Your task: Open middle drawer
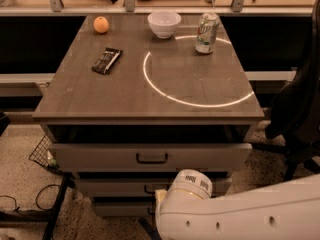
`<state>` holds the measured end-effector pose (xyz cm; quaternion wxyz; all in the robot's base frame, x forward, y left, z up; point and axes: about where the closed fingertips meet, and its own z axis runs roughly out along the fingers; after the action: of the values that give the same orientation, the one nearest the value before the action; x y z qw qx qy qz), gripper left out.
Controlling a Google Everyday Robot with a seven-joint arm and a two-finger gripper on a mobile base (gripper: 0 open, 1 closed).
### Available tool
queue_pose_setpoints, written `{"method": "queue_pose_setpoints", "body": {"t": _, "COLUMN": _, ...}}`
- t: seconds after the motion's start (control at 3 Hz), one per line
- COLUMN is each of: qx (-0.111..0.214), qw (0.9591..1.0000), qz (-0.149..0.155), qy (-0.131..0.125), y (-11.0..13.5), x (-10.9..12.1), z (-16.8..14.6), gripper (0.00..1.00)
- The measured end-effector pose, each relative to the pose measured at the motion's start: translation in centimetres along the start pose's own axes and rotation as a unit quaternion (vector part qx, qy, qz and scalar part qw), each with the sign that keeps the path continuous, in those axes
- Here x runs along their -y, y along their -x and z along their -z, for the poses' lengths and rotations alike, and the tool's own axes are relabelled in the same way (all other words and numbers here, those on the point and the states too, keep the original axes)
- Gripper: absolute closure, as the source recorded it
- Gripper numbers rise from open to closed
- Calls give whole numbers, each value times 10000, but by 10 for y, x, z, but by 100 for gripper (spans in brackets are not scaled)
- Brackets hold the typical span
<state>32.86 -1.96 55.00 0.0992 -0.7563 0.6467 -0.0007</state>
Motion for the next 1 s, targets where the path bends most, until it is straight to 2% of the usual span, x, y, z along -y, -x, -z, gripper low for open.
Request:
{"method": "queue_pose_setpoints", "body": {"t": 0.33, "qx": 133, "qw": 9999, "qz": 76, "qy": 24, "y": 0, "x": 19, "z": -39, "gripper": 0}}
{"method": "queue_pose_setpoints", "body": {"t": 0.67, "qx": 263, "qw": 9993, "qz": 219, "qy": -113, "y": 1, "x": 34, "z": -59, "gripper": 0}}
{"method": "queue_pose_setpoints", "body": {"t": 1.0, "qx": 220, "qw": 9989, "qz": 358, "qy": -208, "y": 6, "x": 51, "z": -77, "gripper": 0}}
